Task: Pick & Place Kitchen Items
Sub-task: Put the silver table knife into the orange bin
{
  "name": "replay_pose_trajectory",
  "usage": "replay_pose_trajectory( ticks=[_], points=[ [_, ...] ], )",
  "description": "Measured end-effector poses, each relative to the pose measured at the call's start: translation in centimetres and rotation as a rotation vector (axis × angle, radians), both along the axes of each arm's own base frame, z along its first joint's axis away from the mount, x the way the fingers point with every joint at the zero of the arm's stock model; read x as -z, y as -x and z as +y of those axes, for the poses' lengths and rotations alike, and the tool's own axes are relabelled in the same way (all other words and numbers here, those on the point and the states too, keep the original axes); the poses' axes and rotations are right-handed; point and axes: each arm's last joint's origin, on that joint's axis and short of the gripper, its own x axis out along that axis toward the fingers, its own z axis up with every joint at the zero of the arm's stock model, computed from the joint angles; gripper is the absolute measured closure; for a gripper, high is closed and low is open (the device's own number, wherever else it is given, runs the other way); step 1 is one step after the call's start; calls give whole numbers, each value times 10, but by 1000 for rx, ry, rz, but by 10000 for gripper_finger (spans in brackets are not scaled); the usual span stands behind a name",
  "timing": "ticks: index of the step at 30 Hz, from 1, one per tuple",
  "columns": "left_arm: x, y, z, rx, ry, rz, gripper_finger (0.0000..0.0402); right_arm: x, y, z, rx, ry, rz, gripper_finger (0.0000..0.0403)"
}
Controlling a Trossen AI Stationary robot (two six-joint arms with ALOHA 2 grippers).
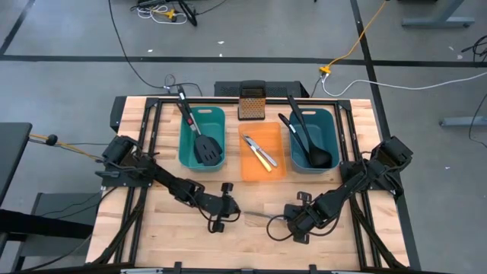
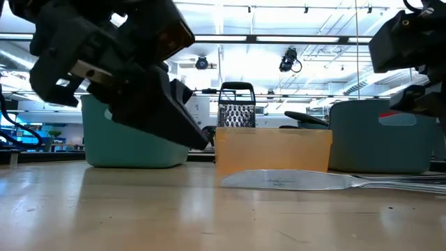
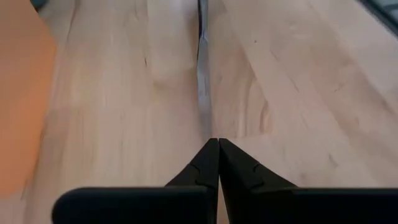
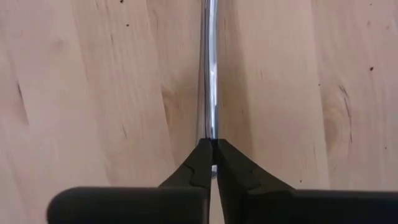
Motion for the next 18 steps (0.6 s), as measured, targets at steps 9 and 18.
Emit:
replay_pose_trajectory(
  ticks=[9,18],
  points=[
    [-6,-4,-1,-7,62,-52,389,0,-2,0,4,18,-32,387],
    [1,-9,9,-81,166,-12,283,0,0,3,2,38,-54,385]
  ],
)
